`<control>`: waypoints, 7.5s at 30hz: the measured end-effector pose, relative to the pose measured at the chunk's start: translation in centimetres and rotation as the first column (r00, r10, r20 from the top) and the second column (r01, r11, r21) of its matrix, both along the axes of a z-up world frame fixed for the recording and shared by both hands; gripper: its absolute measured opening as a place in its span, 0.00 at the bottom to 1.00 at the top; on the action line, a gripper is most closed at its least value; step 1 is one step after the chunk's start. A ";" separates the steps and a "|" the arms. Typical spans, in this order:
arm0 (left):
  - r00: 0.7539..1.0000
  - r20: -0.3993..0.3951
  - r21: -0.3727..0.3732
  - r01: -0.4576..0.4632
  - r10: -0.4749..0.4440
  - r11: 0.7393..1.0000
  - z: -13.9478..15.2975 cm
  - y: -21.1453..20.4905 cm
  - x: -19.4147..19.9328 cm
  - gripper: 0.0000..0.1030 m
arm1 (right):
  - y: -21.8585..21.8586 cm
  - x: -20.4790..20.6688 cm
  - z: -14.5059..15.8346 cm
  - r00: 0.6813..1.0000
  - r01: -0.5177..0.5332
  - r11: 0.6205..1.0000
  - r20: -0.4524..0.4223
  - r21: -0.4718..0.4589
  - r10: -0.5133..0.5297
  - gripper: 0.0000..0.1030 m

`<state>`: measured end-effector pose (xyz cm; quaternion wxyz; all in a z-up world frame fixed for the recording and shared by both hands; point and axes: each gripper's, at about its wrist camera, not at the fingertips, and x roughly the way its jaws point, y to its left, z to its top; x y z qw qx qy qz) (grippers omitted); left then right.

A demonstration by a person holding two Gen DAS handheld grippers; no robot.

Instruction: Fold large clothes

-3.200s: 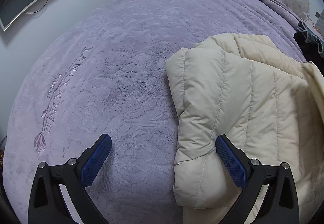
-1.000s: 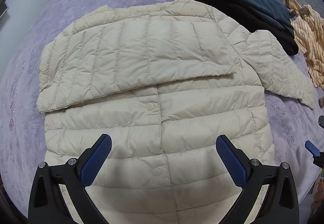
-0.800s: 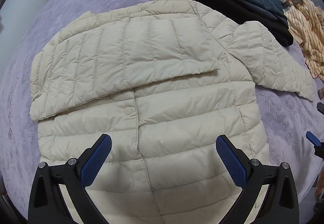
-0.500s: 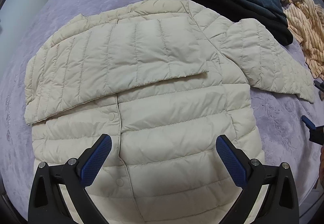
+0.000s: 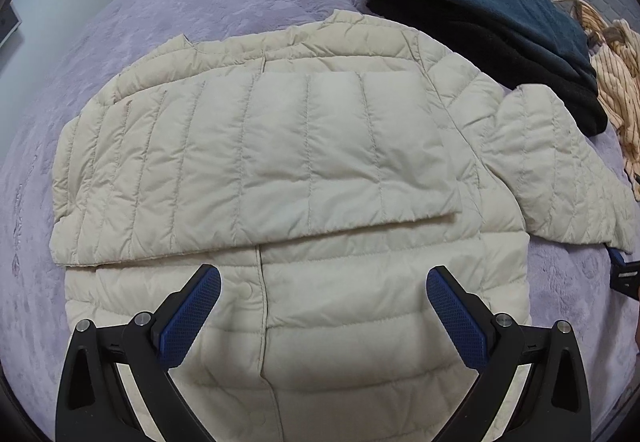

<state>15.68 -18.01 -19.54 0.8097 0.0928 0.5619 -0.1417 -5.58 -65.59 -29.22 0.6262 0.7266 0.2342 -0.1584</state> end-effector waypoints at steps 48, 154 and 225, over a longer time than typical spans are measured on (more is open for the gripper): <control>0.957 0.061 -0.117 -0.276 0.285 0.954 0.2 20.0 6.2 1.00 | 38.7 24.0 8.8 0.444 -0.826 0.199 -0.390 -0.528 0.807 0.13; 0.985 0.014 -0.350 -0.157 0.173 0.924 2.3 21.3 8.6 0.14 | 22.7 23.9 4.2 0.645 -0.763 0.422 -0.542 -0.490 0.539 0.15; 0.990 -0.029 -0.052 -0.143 0.141 0.988 5.4 23.3 -3.3 0.93 | 32.3 9.1 15.8 0.571 -0.817 0.406 -0.475 -0.410 0.669 0.79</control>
